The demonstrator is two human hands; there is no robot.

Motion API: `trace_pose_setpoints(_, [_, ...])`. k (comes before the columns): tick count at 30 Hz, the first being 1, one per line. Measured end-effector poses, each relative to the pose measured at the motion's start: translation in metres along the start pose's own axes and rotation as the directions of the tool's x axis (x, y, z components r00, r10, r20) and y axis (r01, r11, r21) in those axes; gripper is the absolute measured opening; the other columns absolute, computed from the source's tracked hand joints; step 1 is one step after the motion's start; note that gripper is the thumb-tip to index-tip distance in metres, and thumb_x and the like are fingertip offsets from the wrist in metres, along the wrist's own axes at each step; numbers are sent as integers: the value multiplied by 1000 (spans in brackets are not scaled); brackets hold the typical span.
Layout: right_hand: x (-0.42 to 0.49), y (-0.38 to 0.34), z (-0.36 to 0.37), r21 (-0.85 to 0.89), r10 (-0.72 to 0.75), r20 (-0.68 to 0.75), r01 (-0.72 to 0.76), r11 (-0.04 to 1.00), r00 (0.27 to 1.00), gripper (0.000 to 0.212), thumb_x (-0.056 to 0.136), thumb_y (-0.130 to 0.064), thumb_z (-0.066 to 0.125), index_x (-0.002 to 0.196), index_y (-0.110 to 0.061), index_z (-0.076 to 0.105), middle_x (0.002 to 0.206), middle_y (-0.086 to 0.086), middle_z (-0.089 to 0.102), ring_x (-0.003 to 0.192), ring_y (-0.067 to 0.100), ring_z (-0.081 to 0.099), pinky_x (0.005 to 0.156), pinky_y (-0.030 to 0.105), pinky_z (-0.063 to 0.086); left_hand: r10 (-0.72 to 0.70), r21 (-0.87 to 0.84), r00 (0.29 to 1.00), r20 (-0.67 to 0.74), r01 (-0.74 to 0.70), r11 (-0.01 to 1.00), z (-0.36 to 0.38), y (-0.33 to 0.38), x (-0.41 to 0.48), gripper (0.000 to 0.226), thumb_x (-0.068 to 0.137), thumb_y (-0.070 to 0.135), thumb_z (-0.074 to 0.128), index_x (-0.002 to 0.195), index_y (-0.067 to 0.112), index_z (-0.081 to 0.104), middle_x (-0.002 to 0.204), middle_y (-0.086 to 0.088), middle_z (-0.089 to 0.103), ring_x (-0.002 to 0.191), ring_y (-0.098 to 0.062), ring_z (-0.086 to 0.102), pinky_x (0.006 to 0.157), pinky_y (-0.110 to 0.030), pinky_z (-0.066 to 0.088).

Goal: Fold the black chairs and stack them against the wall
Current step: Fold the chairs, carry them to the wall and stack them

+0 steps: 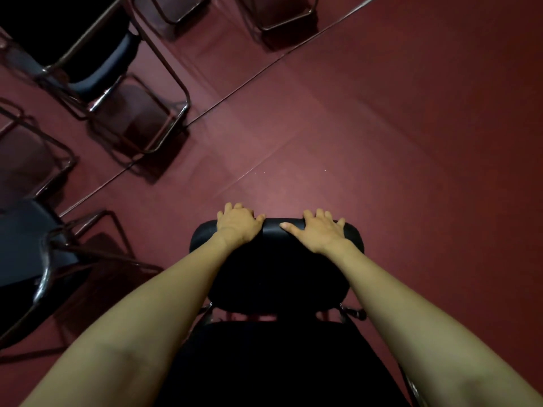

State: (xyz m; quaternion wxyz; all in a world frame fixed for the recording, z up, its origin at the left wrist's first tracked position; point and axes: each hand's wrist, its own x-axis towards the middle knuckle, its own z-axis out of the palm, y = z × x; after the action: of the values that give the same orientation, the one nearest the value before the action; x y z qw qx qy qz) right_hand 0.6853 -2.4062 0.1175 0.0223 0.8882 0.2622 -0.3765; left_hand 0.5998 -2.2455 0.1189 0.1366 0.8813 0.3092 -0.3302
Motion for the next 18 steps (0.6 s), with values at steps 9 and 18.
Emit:
trace_pose_setpoints(9, [-56,-5,0,-13,-36,107,38,999,994,89,79,-81,33,133,-11,37,127,14,57,118,32,54,96,45,38,38,-48,999,-2,-38,998,10,-7,-68,54,100,50,33,126,9,55,134,-15,46,128,-34,34,104,-44,32])
trace_pose_setpoints(18, [-89,-4,11,-77,-91,157,104,992,983,81,81,-79,34,132,-18,44,131,13,52,119,31,50,93,41,41,30,-54,1000,6,-30,998,22,-7,-105,55,98,53,37,129,11,52,137,-14,44,129,-34,33,104,-43,33])
